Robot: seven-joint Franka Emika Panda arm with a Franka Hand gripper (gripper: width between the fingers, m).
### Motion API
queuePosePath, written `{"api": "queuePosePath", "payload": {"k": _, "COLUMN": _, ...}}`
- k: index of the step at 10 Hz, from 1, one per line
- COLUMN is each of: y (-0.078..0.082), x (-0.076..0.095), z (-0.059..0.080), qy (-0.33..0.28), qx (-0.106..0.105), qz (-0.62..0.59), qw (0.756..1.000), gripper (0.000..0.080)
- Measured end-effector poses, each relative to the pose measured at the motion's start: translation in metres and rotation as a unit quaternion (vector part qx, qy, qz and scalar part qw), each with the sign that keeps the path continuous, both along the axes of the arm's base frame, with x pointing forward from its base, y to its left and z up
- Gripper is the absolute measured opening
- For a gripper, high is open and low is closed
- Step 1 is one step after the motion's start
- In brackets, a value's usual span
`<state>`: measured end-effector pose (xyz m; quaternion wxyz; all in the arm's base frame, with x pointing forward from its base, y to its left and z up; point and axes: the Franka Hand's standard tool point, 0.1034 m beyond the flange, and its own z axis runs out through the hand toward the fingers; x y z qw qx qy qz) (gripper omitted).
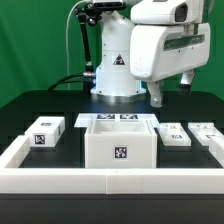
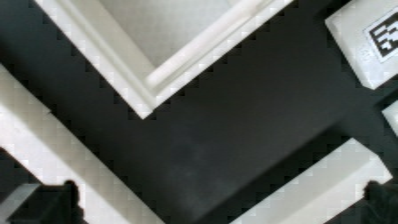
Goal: Assemble cabinet
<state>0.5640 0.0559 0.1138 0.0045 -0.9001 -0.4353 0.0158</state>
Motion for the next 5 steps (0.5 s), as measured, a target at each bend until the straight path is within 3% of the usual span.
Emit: {"api": "queuePosePath", "payload": {"k": 5, "y": 0.0000, "x": -0.0001, "z": -0.0002, "qy": 0.000, "qx": 0.000, "qz": 0.000, "qw": 1.000, "gripper": 0.0797}}
